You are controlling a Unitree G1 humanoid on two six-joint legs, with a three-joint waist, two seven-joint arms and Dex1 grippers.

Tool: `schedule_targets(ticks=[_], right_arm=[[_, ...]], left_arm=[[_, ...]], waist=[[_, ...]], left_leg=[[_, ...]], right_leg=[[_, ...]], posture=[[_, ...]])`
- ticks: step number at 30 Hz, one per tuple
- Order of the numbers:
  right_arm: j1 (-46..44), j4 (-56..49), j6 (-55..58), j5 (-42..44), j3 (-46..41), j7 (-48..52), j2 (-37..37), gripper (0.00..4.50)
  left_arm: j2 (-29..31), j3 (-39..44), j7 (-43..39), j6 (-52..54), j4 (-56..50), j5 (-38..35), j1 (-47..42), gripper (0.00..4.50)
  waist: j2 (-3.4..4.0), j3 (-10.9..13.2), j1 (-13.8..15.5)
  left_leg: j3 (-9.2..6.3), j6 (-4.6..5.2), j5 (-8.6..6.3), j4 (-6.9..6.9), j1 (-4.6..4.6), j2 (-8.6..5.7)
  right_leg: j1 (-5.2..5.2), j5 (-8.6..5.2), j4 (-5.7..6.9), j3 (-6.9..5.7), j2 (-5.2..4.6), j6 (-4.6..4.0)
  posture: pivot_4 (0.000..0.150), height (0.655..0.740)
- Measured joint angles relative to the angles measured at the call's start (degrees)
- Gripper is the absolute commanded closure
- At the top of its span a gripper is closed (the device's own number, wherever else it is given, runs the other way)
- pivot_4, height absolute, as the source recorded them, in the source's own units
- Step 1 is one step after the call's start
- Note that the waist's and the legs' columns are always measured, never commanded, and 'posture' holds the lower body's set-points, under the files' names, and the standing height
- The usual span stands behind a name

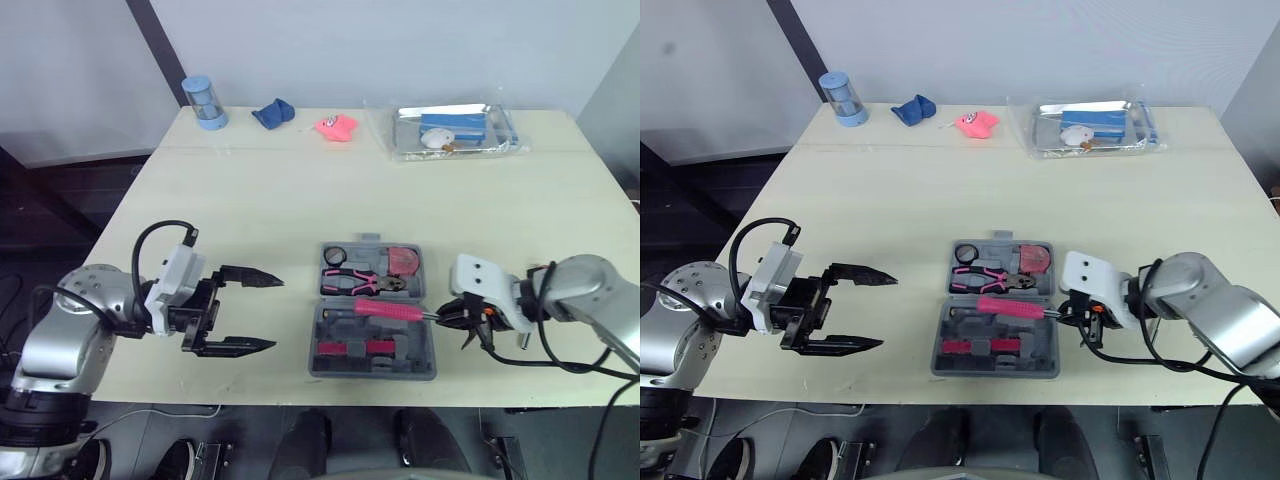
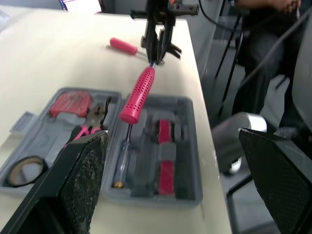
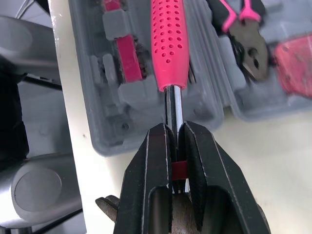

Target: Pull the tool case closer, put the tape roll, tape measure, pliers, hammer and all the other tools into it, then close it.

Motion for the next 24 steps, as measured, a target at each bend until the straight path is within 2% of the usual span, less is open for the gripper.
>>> schedule_targets(ticks=[5,11,24], right_arm=[[-4.79,1.05,2.16,-3.55,7.24,0.48,2.45,4.39],[-8.56,1.89,5.01,-7.35,13.33,-0.63,5.94,4.39],[-11.99,5.21,7.79,-10.28,18.20,-1.68,12.64,4.39]], left_arm=[[3.70,-0.71,-0.26,-4.82,3.03,0.56,1.11,0.00],[5.57,-2.06,-0.39,-7.42,3.07,0.54,1.84,0.00],[6.60,-1.50,-0.54,-7.35,2.44,-0.11,4.69,0.00]], waist=[[0.00,0.00,0.20],[0.00,0.00,0.04],[0.00,0.00,-0.03]], left_leg=[[-0.02,-0.02,0.02,0.20,-0.82,-0.05],[-0.01,-0.01,0.01,0.19,-0.80,-0.05],[-0.01,-0.01,0.01,0.21,-0.74,-0.05]], right_leg=[[-0.75,0.02,0.14,-0.01,-0.05,0.01],[-0.78,0.01,0.26,-0.02,-0.04,0.00],[-0.80,0.01,0.43,0.00,-0.03,-0.01]], posture=[[0.150,0.7400],[0.150,0.7400],[0.150,0.7400]])
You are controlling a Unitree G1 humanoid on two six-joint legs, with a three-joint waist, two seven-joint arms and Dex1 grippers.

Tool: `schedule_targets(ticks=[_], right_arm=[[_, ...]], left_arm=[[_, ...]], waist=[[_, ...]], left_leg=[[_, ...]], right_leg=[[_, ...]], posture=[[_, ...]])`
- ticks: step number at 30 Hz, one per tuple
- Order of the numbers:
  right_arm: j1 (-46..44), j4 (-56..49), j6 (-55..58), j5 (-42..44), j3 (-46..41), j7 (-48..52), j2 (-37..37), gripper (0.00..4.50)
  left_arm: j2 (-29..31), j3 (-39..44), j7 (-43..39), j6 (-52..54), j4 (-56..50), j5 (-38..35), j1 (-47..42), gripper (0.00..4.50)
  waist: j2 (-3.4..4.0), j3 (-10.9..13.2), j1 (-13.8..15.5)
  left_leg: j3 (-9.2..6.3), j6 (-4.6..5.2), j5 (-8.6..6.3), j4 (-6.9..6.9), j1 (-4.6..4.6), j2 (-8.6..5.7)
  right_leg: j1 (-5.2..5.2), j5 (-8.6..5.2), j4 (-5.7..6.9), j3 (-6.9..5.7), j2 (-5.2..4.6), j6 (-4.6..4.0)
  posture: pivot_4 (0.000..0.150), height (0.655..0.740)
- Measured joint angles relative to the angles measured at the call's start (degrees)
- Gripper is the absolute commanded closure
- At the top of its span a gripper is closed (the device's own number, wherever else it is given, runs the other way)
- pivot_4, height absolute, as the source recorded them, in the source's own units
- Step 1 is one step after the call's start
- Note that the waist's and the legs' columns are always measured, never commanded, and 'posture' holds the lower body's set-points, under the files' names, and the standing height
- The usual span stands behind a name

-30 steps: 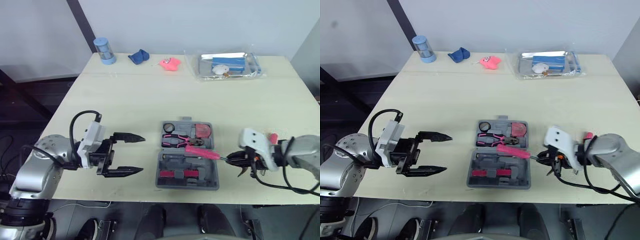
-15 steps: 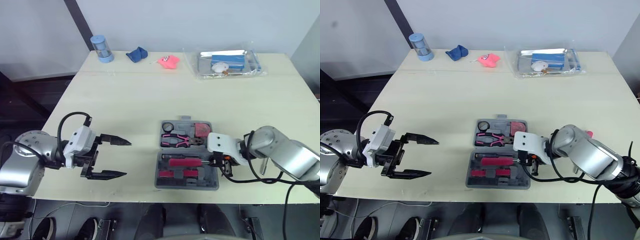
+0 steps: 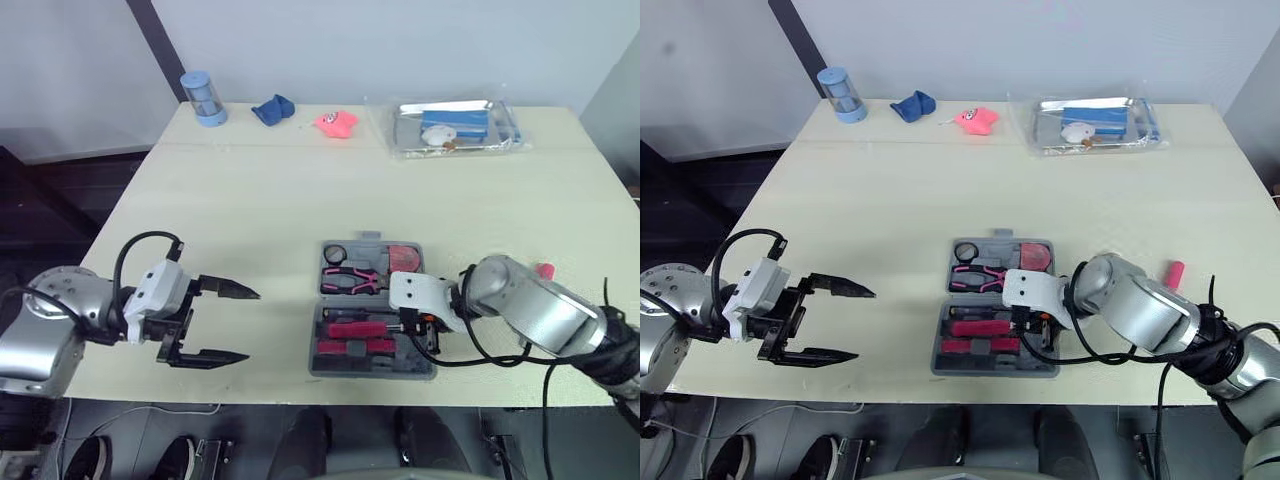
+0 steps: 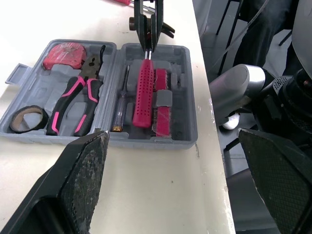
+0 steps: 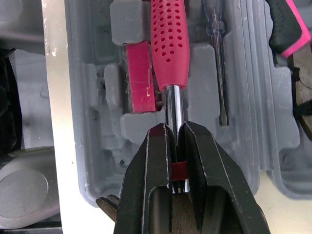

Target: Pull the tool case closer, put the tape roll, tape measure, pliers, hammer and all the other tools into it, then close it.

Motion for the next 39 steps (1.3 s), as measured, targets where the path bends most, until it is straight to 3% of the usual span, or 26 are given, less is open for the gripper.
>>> schedule_targets(ticks=[17,23,31,32,33,36,39], right_arm=[[-0.01,3.38,-1.51,-3.07,2.32,-1.88,4.53,4.39],[0.00,3.42,-4.28,-4.21,2.36,-1.40,4.06,2.28],[1.88,3.48,-5.88,-3.12,-0.80,-0.63,3.95,2.28],[2.93,3.72,-6.96,-2.70,-2.13,-0.93,4.46,2.79],[4.47,4.71,-9.02,-2.28,-4.17,-1.22,5.70,2.99],[7.14,6.74,-14.99,-1.79,-6.87,-1.83,8.08,4.43],[9.30,9.42,-20.12,-1.79,-8.00,-2.16,10.31,4.47]], left_arm=[[0.37,1.26,-0.05,0.17,-1.77,0.01,2.09,0.00],[0.30,1.46,-0.06,0.17,-1.95,0.01,2.22,0.00],[-0.66,1.45,-0.06,0.56,-1.94,0.01,1.81,0.00],[-0.82,1.46,-0.06,0.63,-1.95,0.01,1.81,0.00],[-0.98,1.46,-0.06,0.70,-1.98,0.01,1.88,0.00],[-1.06,1.49,-0.06,0.78,-2.05,0.00,1.88,0.00],[-1.15,1.53,-0.06,0.85,-2.06,0.00,1.94,0.00]], waist=[[0.00,0.00,-0.13],[0.00,0.00,-0.17],[-0.01,-0.01,-0.15],[-0.02,-0.01,-0.16],[-0.03,-0.02,-0.21],[-0.04,-0.03,-0.37],[-0.06,-0.03,-0.67]], left_leg=[[0.08,0.00,0.00,0.01,0.00,0.00],[0.08,0.00,0.00,0.01,0.01,0.00],[0.08,0.00,0.00,0.02,0.00,0.00],[0.08,0.00,0.00,0.02,0.01,0.00],[0.09,0.00,0.00,0.03,0.01,0.00],[0.08,0.00,0.01,0.03,0.01,0.00],[0.08,0.00,0.01,0.03,0.01,0.00]], right_leg=[[-0.19,-0.01,0.26,0.05,0.00,-0.02],[-0.22,-0.03,0.33,0.04,0.00,-0.04],[-0.23,-0.03,0.35,0.05,0.00,-0.05],[-0.22,-0.03,0.35,0.05,0.00,-0.05],[-0.23,-0.03,0.36,0.05,0.01,-0.05],[-0.23,-0.02,0.37,0.05,0.01,-0.05],[-0.22,-0.03,0.38,0.05,0.01,-0.05]], posture=[[0.150,0.7400],[0.150,0.7400],[0.150,0.7400],[0.150,0.7400],[0.150,0.7400],[0.150,0.7400],[0.150,0.7400]])
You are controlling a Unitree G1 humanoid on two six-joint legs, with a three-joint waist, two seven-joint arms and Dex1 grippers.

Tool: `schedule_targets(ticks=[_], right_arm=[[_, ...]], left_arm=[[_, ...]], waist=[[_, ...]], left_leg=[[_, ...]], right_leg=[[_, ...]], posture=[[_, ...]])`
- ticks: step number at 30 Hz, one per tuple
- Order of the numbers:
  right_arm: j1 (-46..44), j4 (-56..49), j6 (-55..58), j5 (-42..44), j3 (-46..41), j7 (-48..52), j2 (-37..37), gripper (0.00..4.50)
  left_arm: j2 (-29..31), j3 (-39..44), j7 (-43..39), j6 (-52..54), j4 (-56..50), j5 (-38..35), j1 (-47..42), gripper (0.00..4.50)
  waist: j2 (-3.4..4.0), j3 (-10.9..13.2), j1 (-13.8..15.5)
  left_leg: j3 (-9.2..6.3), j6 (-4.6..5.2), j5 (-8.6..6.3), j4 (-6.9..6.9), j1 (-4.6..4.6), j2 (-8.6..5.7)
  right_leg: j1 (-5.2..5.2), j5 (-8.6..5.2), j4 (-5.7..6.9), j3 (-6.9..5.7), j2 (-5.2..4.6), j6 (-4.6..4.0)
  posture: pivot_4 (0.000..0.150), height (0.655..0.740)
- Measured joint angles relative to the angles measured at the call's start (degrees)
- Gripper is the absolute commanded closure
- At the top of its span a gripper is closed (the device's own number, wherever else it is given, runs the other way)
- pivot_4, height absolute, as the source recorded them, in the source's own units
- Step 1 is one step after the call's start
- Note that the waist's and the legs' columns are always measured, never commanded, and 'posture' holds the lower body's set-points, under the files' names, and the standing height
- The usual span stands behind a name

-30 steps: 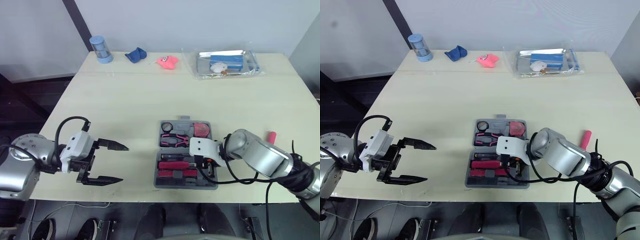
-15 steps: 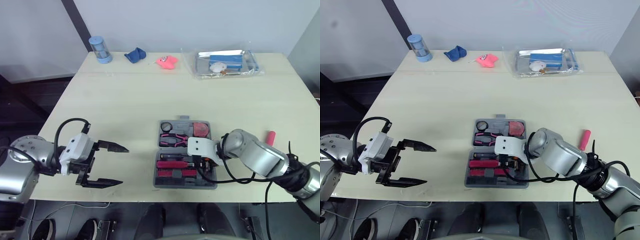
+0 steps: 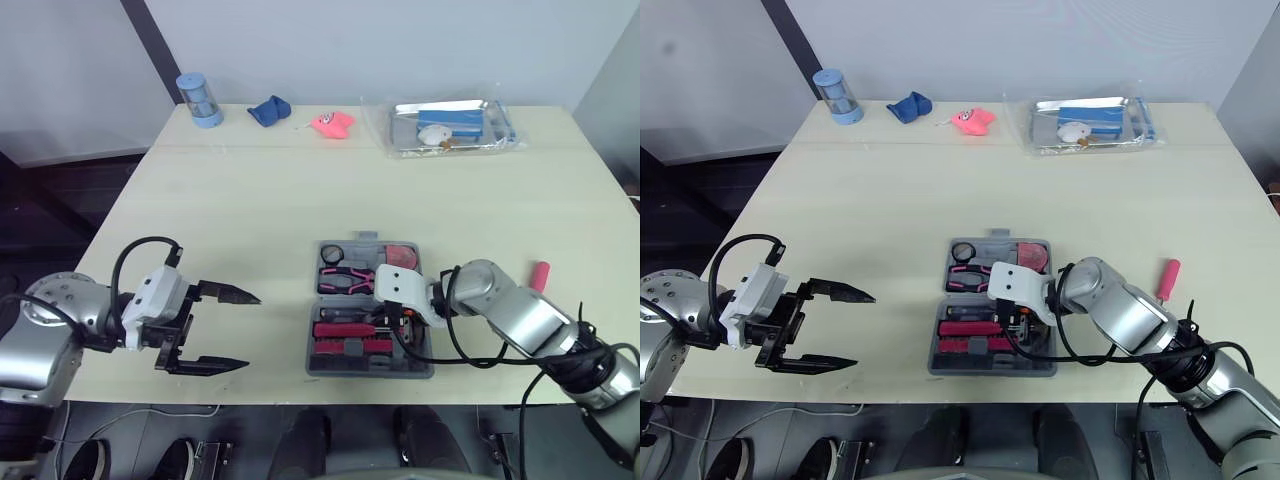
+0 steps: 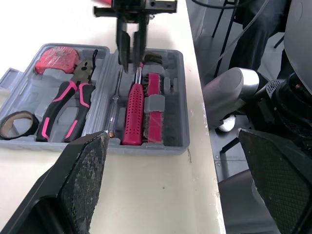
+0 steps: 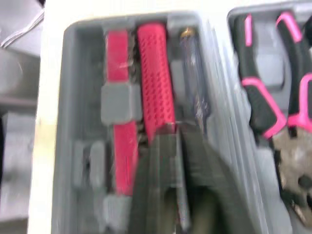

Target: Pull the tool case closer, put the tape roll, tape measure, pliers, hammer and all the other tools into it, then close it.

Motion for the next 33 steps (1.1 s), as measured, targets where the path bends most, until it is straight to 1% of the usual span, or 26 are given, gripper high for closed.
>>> schedule_targets(ticks=[4,13,19,24,26,28,30,31,33], right_arm=[[2.46,3.51,-4.40,-0.46,-0.10,0.22,1.55,4.47],[3.25,10.61,-12.04,-4.80,0.57,1.35,3.36,4.47],[6.04,9.19,-12.44,-3.63,-2.31,2.12,2.78,4.47],[10.97,2.99,-12.29,2.70,-11.44,2.30,2.56,4.47],[14.75,-0.92,-12.75,7.91,-19.76,1.84,2.49,4.47],[18.40,-2.42,-14.32,10.47,-25.84,1.11,2.06,4.47],[22.38,-2.18,-16.51,11.12,-30.35,0.68,0.70,4.47],[27.18,-1.52,-20.16,11.47,-35.53,-0.06,0.47,4.47],[31.05,0.56,-23.33,11.49,-40.40,-0.64,0.29,4.47]], left_arm=[[-0.18,0.04,0.00,0.00,0.00,0.00,0.18,0.00],[-0.59,0.25,0.00,-0.30,0.05,0.02,0.51,0.00],[-1.87,1.26,0.09,-0.08,0.02,-0.05,2.26,0.00],[-4.01,3.04,1.61,1.88,-0.35,-1.21,3.65,0.00],[-5.58,4.66,3.91,3.24,-0.41,-1.72,4.36,0.00],[-7.06,6.04,6.23,3.89,-0.55,-1.94,4.74,0.00],[-8.04,7.22,8.38,4.38,-0.40,-1.89,5.43,0.00],[-9.11,8.28,10.10,4.74,-0.09,-1.88,5.70,0.00],[-9.68,9.13,11.34,5.23,0.54,-1.85,6.62,0.00]], waist=[[-0.04,-0.02,-0.28],[-0.07,-0.05,-0.89],[-0.07,-0.05,-0.54],[-0.05,-0.04,-0.46],[-0.07,-0.04,-0.35],[-0.09,-0.06,-0.17],[-0.09,-0.06,0.07],[-0.10,-0.07,0.42],[-0.10,-0.07,0.68]], left_leg=[[0.01,0.00,0.00,0.00,0.01,0.00],[0.01,0.00,0.00,0.00,0.12,0.02],[0.01,0.00,0.00,0.01,0.08,0.01],[0.00,0.00,0.00,0.01,0.07,0.00],[0.00,0.00,0.00,0.01,0.06,0.01],[0.00,0.00,0.00,0.01,0.07,0.01],[0.01,0.00,0.00,0.01,0.07,-0.01],[0.02,0.00,0.00,0.01,0.07,-0.01],[0.06,0.00,0.00,0.01,0.08,-0.01]], right_leg=[[0.00,0.00,0.01,0.01,0.00,0.00],[0.03,0.00,0.06,0.04,0.05,0.00],[0.04,0.00,0.03,0.04,0.03,0.00],[0.04,0.00,0.06,0.04,0.02,0.00],[0.05,0.00,0.04,0.03,0.02,0.00],[0.05,0.00,0.04,0.03,0.01,0.00],[0.06,0.00,0.03,0.04,0.01,0.00],[0.06,0.00,0.01,0.04,0.00,0.00],[0.06,0.00,0.02,0.08,0.00,0.00]], posture=[[0.150,0.7400],[0.150,0.7400],[0.150,0.7400],[0.150,0.7400],[0.150,0.7400],[0.150,0.7400],[0.150,0.7400],[0.150,0.7400],[0.150,0.7400]])
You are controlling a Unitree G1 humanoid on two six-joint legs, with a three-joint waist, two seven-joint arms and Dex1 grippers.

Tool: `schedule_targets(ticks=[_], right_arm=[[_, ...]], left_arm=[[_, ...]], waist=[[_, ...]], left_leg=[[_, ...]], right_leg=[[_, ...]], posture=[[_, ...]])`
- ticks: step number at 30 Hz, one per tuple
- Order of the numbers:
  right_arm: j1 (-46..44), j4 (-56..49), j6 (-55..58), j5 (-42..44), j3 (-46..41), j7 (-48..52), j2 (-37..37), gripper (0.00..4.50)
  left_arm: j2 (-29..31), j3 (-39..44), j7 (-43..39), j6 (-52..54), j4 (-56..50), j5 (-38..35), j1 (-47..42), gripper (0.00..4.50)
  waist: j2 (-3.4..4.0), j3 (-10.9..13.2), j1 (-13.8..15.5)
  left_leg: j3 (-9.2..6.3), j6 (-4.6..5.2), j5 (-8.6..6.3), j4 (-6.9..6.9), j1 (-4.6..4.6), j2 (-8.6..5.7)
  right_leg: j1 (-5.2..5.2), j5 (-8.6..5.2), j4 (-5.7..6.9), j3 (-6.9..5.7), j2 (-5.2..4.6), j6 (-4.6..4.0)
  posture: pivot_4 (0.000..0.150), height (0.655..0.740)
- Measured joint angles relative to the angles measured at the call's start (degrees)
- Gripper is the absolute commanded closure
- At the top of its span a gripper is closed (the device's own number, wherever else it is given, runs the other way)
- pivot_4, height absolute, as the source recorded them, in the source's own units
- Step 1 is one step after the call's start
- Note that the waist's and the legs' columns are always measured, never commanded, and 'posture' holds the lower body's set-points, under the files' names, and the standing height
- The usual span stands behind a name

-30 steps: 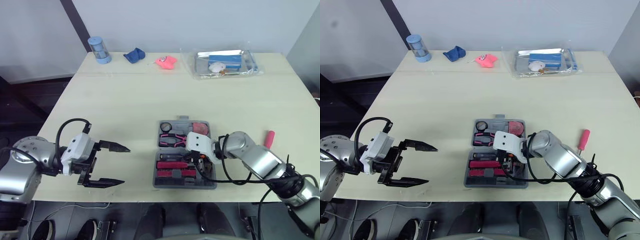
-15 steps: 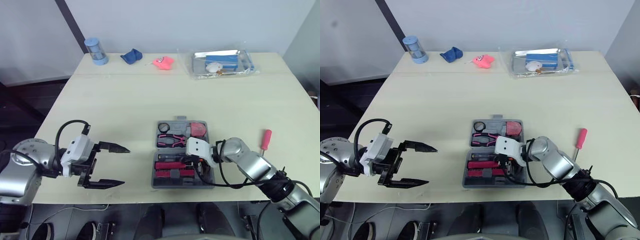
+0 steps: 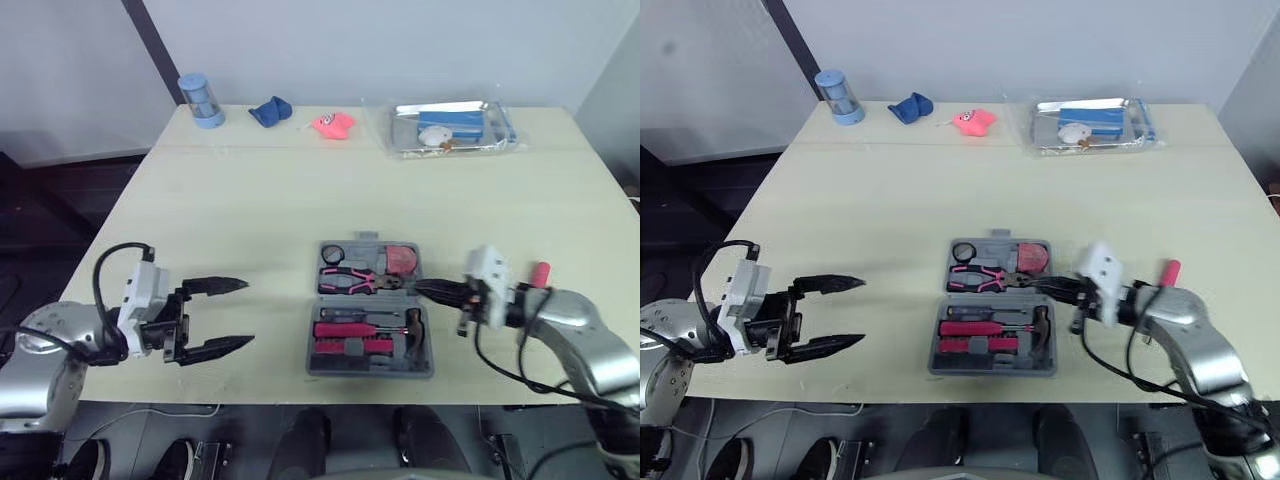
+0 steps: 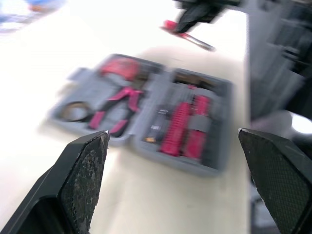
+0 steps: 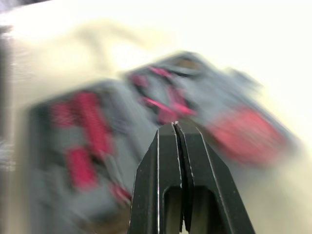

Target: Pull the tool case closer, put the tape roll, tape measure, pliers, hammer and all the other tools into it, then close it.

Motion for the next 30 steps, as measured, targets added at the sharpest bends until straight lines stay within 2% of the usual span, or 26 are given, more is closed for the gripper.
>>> schedule_targets(ticks=[5,9,12,13,14,15,16,17,19,20,21,25,30], right_arm=[[11.89,7.75,-9.81,1.92,-15.15,-0.87,0.35,4.47],[15.63,11.97,-12.79,4.35,-22.28,-2.56,2.29,4.47],[19.35,16.26,-15.91,5.58,-27.85,-4.66,3.81,3.81],[20.94,17.93,-16.23,6.91,-29.92,-5.01,4.37,3.17],[21.04,18.00,-16.25,6.98,-30.03,-5.02,4.40,3.17],[22.56,19.10,-16.65,7.84,-31.29,-5.37,5.05,2.52],[22.68,19.49,-16.76,7.97,-31.56,-5.52,5.28,2.45],[22.78,19.92,-16.82,8.10,-31.84,-5.71,5.56,2.20],[24.64,23.09,-16.85,8.60,-33.44,-7.15,6.57,1.13],[24.82,23.38,-16.85,8.60,-33.55,-7.21,6.57,0.75],[24.99,23.68,-16.85,8.67,-33.58,-7.31,6.56,0.13],[24.69,23.17,-15.90,9.24,-33.36,-7.48,6.42,0.05],[22.05,15.52,-10.67,9.52,-29.35,-11.29,5.81,0.05]], left_arm=[[-4.19,3.07,5.96,0.39,3.22,1.12,1.40,0.00],[-6.22,4.34,9.08,-0.24,7.32,2.38,1.60,0.00],[-7.81,6.04,11.60,-1.19,11.42,3.71,2.70,0.00],[-8.49,6.42,12.71,-1.64,13.20,4.29,3.48,0.00],[-8.53,6.45,12.75,-1.66,13.30,4.32,3.55,0.00],[-9.10,6.76,13.60,-2.19,14.79,5.02,3.92,0.00],[-9.17,6.85,13.74,-2.32,15.14,5.16,3.93,0.00],[-9.26,6.94,13.85,-2.43,15.49,5.27,3.98,0.00],[-9.94,8.29,15.24,-3.22,17.80,5.43,4.31,0.00],[-9.94,8.38,15.36,-3.26,17.91,5.44,4.42,0.00],[-9.94,8.42,15.49,-3.34,18.01,5.49,4.52,0.00],[-9.97,8.41,15.30,-4.01,18.03,5.82,4.46,0.00],[-9.95,7.78,13.73,-5.03,17.34,6.00,3.48,0.00]], waist=[[0.03,-0.03,0.14],[0.03,-0.03,0.03],[0.02,-0.06,0.06],[0.01,-0.06,0.06],[0.01,-0.07,0.06],[-0.02,-0.08,0.07],[-0.05,-0.11,0.07],[-0.07,-0.12,0.07],[-0.11,-0.18,0.06],[-0.11,-0.18,0.06],[-0.11,-0.18,0.04],[-0.11,-0.20,0.04],[-0.13,-0.22,0.02]], left_leg=[[0.09,0.00,0.00,-0.01,0.22,0.01],[0.23,0.01,-0.01,-0.05,0.52,0.02],[0.56,0.01,-0.01,-0.15,0.90,0.04],[0.61,0.02,-0.01,-0.18,0.93,0.04],[0.61,0.01,-0.01,-0.18,0.93,0.04],[0.61,0.02,-0.01,-0.18,0.94,0.05],[0.61,0.02,-0.01,-0.18,0.96,0.05],[0.62,0.02,-0.01,-0.18,0.97,0.06],[0.67,0.01,-0.02,-0.18,1.00,0.06],[0.68,0.01,-0.02,-0.18,1.01,0.07],[0.70,0.01,-0.02,-0.18,1.02,0.07],[0.73,0.01,-0.02,-0.18,1.03,0.08],[0.73,0.01,-0.02,-0.17,1.03,0.09]], right_leg=[[0.18,0.00,-0.01,0.09,0.01,0.00],[0.38,0.00,0.04,0.24,0.02,0.00],[0.62,-0.01,0.03,0.55,0.02,0.01],[0.64,-0.01,0.01,0.59,0.02,0.02],[0.64,-0.01,0.01,0.59,0.02,0.02],[0.64,-0.01,0.01,0.59,0.02,0.02],[0.65,-0.01,0.01,0.60,0.02,0.02],[0.66,-0.01,0.01,0.60,0.03,0.02],[0.69,-0.01,0.00,0.64,0.03,0.02],[0.69,-0.01,0.00,0.66,0.03,0.02],[0.69,-0.01,0.00,0.67,0.03,0.02],[0.69,-0.01,0.01,0.70,0.03,0.02],[0.69,-0.01,0.01,0.71,0.04,0.02]], posture=[[0.150,0.7400],[0.150,0.7400],[0.150,0.7400],[0.150,0.7400],[0.150,0.7400],[0.150,0.7400],[0.150,0.7400],[0.150,0.7400],[0.150,0.7400],[0.150,0.7400],[0.150,0.7400],[0.150,0.7400],[0.150,0.7400]])
